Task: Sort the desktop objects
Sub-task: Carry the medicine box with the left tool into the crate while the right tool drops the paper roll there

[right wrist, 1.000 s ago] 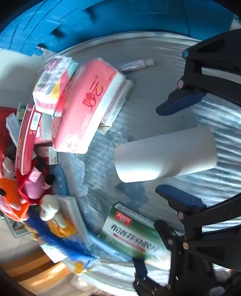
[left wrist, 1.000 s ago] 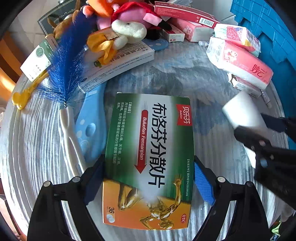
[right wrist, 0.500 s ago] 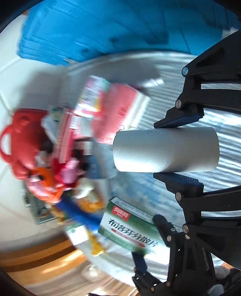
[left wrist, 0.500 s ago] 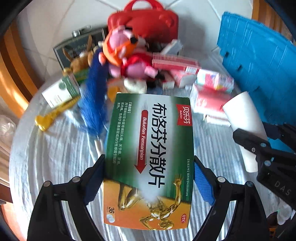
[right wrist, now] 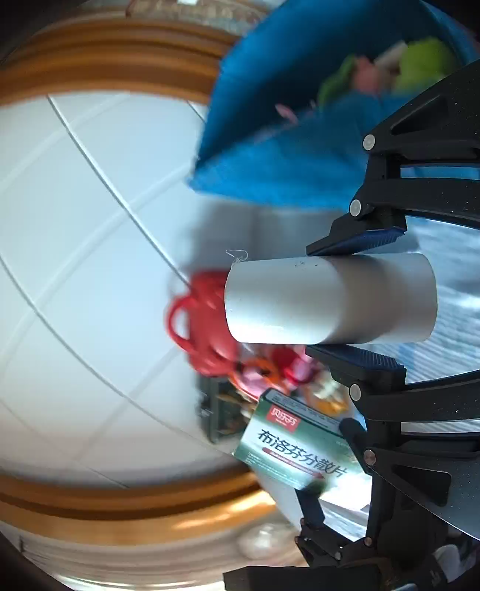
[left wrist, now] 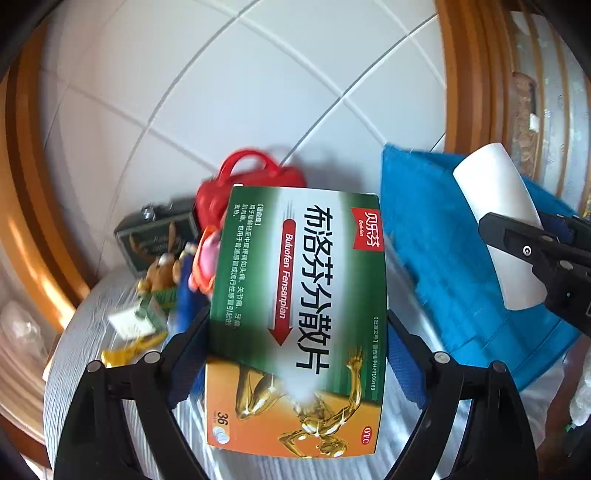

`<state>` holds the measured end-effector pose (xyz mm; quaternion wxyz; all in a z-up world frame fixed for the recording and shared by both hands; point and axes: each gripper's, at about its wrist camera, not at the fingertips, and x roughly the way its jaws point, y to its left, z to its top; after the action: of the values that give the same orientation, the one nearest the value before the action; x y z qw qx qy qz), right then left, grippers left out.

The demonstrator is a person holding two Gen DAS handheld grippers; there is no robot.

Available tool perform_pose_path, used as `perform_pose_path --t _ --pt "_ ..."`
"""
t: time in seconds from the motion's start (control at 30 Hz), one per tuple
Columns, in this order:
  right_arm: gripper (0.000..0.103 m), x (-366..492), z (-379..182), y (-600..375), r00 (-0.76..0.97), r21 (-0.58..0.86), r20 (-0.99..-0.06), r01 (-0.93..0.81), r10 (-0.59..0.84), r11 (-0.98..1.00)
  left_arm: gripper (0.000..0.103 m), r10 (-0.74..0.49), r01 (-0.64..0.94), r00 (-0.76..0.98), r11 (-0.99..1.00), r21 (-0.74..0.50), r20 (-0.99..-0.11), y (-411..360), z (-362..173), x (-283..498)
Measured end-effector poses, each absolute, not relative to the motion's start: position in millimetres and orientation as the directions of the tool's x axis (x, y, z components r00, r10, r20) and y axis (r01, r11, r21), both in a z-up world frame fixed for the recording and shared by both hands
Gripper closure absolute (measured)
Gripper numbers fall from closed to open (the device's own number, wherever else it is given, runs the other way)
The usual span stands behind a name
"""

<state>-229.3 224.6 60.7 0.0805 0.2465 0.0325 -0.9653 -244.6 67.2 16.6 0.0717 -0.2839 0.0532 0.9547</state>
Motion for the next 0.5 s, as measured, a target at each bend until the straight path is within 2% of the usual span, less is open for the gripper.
perform_pose_path --t 0.13,0.3,0.5 --pt "0.058 -217.0 89.3 275.2 -0.91 -0.045 -0.41 0.09 -0.064 -0.995 0.015 0.163 -0.224 -0.864 -0.972 0.074 -0.476 118.6 53.8 -242.0" --pt "0.058 -207.0 106.6 352.3 -0.928 -0.058 -0.369 -0.027 0.046 -0.998 0.015 0.249 -0.312 -0.875 -0.946 0.09 -0.414 201.6 89.4 -239.6" --pt "0.058 -203.0 97.9 441.6 -0.9 -0.065 -0.401 -0.159 0.172 -0.985 0.015 0.349 -0.421 -0.824 -0.905 0.069 -0.446 298.5 101.6 -242.2"
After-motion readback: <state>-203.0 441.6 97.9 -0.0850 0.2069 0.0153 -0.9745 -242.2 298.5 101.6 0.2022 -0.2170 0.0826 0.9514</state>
